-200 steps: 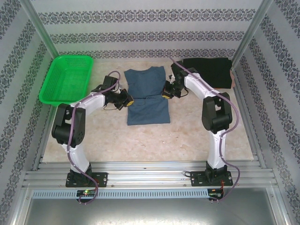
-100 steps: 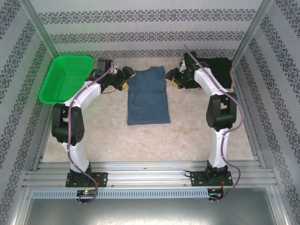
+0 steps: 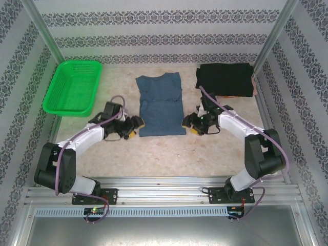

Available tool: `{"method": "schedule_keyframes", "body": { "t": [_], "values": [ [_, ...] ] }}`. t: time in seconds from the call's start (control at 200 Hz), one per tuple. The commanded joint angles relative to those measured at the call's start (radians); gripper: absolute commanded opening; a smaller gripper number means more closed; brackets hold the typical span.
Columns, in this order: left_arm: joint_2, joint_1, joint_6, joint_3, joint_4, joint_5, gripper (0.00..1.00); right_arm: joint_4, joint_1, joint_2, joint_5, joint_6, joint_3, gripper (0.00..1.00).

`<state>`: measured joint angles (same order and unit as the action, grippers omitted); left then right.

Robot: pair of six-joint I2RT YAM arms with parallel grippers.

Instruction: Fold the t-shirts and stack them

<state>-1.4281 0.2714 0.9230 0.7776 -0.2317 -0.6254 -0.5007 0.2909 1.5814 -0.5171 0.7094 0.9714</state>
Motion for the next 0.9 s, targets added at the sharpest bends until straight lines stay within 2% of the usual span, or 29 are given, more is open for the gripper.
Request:
{"method": "schedule_keyframes", "body": {
  "t": [0.0, 0.295, 0.53, 0.615, 0.694, 0.779, 0.859, 0.894],
  "values": [
    [-0.025, 0.024, 0.050, -0.021, 0.134, -0.001, 0.66, 0.120, 0.010, 0.009, -0.007, 0.030, -0.023, 0.55],
    [-0.152, 0.040, 0.103, -0.022, 0.257, 0.040, 0.64, 0.177, 0.019, 0.133, -0.004, 0.032, -0.013, 0.53],
    [-0.260, 0.048, 0.115, 0.043, 0.305, 0.079, 0.59, 0.170, 0.042, 0.229, -0.016, 0.044, 0.085, 0.47],
    [-0.298, 0.053, 0.113, 0.071, 0.302, 0.085, 0.51, 0.154, 0.056, 0.247, -0.011, 0.049, 0.102, 0.39],
    [-0.317, 0.057, 0.102, 0.085, 0.291, 0.087, 0.40, 0.144, 0.056, 0.251, 0.000, 0.061, 0.099, 0.21],
    [-0.304, 0.057, 0.066, 0.092, 0.217, 0.099, 0.21, 0.148, 0.055, 0.226, 0.004, 0.067, 0.081, 0.08],
    [-0.266, 0.056, 0.034, 0.082, 0.159, 0.109, 0.01, 0.134, 0.053, 0.198, 0.010, 0.067, 0.067, 0.00],
    [-0.244, 0.057, 0.015, 0.078, 0.124, 0.119, 0.00, 0.134, 0.051, 0.182, 0.007, 0.072, 0.056, 0.00]
  ]
}}
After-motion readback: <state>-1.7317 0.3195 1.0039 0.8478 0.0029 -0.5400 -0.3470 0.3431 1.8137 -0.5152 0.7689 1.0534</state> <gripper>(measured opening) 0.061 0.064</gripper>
